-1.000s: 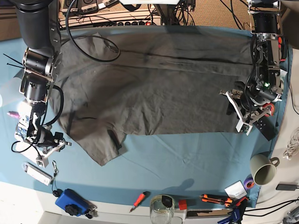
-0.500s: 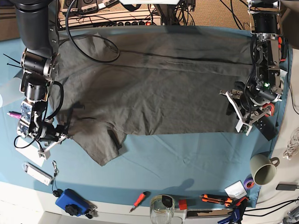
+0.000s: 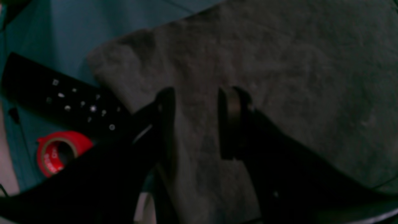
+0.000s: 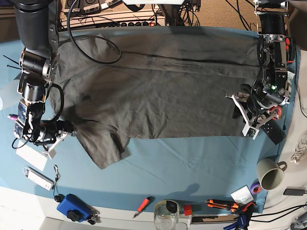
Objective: Fold the T-shirt properly
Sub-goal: 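Grasp the hem corners of the grey shirt with both grippers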
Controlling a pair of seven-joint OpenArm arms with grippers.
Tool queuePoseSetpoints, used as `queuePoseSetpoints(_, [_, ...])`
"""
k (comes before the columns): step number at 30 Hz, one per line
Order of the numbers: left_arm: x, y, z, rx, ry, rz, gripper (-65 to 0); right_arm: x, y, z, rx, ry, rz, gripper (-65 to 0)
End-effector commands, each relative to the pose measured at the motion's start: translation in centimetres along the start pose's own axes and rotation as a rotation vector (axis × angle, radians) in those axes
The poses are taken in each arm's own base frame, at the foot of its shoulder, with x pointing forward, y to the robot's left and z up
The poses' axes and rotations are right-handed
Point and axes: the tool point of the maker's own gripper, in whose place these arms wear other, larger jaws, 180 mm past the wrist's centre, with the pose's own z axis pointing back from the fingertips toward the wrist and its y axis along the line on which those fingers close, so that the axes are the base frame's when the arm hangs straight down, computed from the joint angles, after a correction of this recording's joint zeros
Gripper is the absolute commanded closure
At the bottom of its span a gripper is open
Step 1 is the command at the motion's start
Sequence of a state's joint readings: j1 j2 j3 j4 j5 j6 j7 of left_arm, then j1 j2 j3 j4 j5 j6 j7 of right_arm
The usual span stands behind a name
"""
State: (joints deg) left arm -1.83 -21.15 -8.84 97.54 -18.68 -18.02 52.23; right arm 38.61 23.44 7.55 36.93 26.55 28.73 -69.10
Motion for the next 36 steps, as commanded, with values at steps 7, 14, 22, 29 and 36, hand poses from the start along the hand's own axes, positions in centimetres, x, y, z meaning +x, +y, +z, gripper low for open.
queuePoseSetpoints(7, [1.8, 0.8, 0.5, 0.017, -0.051, -0.011, -23.2, 2.5, 1.3, 3.4, 0.031, -0.035, 0.056, 0.0])
queuePoseSetpoints(14, [1.7, 0.8, 0.5, 0.017, -0.05, -0.01, -23.2, 2.2, 3.0, 5.4, 0.004, -0.117, 0.161, 0.0])
queuePoseSetpoints(22, [1.6, 0.8, 0.5, 0.017, -0.043, -0.011, -23.2, -3.5, 1.9, 3.9, -0.076, -0.073, 0.18, 0.0])
queuePoseSetpoints(29, [1.5, 0.8, 0.5, 0.018, -0.035, -0.011, -23.2, -6.0, 2.5, 5.7, -0.05, -0.154, 0.213, 0.0])
queuePoseSetpoints(36, [1.5, 0.8, 0.5, 0.018, -0.037, -0.011, -23.2, -8.8, 2.2, 5.8, 0.025, -0.167, 0.145, 0.0])
